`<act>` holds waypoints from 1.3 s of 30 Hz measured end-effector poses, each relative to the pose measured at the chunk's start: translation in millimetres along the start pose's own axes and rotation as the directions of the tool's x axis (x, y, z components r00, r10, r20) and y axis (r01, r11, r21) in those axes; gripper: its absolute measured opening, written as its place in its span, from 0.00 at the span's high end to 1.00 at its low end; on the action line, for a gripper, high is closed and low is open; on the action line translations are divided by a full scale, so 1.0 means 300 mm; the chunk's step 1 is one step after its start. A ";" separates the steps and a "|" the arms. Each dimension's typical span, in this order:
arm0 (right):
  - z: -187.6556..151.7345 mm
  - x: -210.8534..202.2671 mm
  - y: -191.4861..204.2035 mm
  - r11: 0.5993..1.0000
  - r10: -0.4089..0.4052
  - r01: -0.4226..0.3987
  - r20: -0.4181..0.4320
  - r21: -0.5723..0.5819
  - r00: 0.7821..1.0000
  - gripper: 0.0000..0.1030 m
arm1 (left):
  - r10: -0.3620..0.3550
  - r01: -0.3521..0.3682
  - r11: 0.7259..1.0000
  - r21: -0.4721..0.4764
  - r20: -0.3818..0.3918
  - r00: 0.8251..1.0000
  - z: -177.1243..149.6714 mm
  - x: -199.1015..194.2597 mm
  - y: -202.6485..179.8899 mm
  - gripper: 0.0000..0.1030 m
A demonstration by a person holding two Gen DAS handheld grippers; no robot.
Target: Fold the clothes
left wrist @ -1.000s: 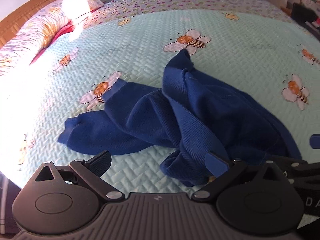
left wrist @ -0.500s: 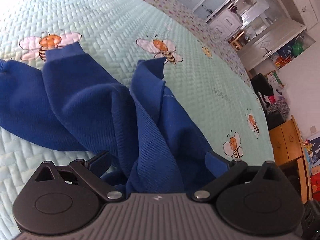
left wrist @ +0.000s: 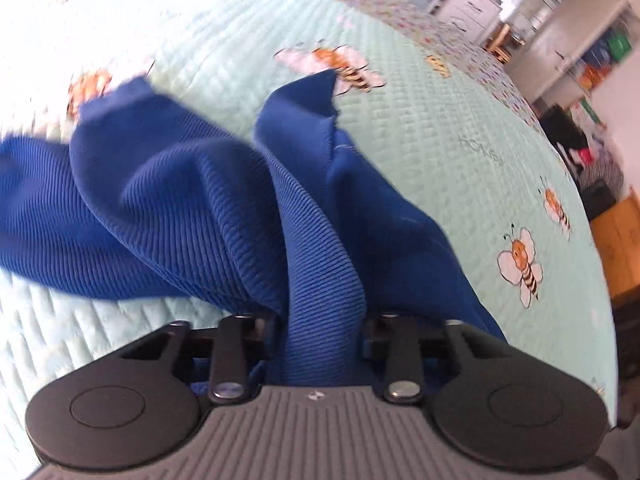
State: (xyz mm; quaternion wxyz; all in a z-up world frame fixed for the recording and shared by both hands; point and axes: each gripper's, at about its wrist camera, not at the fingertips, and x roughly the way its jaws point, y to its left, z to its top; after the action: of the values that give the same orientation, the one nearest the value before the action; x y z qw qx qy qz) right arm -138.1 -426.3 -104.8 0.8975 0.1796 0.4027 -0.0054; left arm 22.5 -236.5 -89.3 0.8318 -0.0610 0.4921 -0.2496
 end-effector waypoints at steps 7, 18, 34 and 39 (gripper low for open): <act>0.047 -0.158 -0.035 1.000 0.003 0.000 0.182 -0.018 0.983 0.80 | -0.086 0.074 0.992 0.101 0.128 0.988 0.052 -0.126 -0.148 0.81; 0.135 -0.537 -0.154 0.988 -0.137 0.157 0.483 -0.002 0.865 0.80 | -0.260 0.153 0.905 0.397 0.231 0.937 0.079 -0.301 -0.555 0.81; -0.140 -0.376 -0.555 0.936 -0.268 0.235 0.099 0.261 0.958 0.49 | -0.047 0.082 0.934 0.347 -0.109 0.993 -0.227 0.063 -0.627 0.41; -0.120 -0.487 -0.538 0.924 -0.295 0.239 0.156 0.300 0.943 0.39 | -0.061 0.078 0.953 0.292 -0.064 0.996 -0.224 -0.042 -0.565 0.33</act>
State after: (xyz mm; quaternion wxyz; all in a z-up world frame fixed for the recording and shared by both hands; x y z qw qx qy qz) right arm -287.8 -585.1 -72.3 0.8900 0.2448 0.3272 -0.2023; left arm -99.7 -367.8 -54.6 0.8086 0.0532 0.4694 -0.3507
